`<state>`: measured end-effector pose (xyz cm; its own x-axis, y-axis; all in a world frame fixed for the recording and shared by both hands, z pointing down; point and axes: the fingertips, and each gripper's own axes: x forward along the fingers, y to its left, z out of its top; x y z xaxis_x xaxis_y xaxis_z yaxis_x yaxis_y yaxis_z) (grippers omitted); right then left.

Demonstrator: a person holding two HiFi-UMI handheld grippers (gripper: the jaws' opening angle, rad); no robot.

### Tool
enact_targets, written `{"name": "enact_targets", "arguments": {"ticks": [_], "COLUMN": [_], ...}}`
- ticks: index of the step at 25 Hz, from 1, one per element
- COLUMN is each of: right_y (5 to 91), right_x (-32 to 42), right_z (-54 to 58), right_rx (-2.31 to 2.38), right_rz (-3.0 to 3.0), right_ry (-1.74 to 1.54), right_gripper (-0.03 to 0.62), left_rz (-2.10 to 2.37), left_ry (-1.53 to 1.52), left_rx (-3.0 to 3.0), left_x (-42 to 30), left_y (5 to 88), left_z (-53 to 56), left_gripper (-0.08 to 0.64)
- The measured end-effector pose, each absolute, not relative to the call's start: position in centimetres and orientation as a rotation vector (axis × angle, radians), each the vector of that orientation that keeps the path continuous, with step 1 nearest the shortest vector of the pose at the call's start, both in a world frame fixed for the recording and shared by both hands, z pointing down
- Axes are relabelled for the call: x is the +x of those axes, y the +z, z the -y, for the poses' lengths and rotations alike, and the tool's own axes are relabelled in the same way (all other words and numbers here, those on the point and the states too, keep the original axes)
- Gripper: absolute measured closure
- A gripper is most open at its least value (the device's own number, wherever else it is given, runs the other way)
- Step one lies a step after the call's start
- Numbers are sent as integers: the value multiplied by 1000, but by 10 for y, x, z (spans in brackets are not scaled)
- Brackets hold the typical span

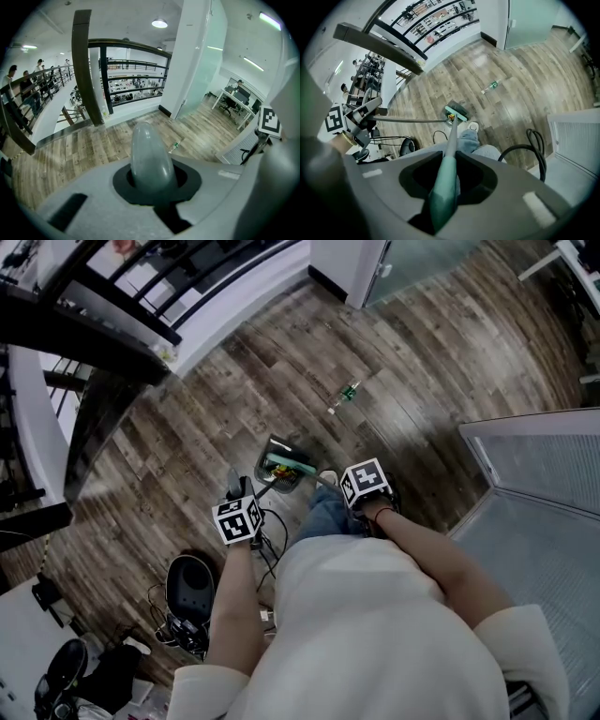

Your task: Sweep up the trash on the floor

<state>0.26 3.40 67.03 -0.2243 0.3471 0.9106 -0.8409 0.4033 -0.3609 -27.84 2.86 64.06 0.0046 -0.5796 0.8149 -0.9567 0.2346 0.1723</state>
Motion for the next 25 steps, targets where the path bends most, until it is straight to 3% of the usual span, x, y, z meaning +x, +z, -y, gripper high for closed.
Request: {"name": "enact_targets", "arguments": {"ticks": [25], "right_y": [657], "right_x": [14], "right_z": [1], "right_rx": [611], "right_rz": [1451], "right_ry": [1282], "right_gripper": [494], "left_rz": [1661], "left_ry": [614], "left_rx": [1484], "left_x": [-276], "left_y": [637], "left_z": [-23], "left_gripper": [543]}}
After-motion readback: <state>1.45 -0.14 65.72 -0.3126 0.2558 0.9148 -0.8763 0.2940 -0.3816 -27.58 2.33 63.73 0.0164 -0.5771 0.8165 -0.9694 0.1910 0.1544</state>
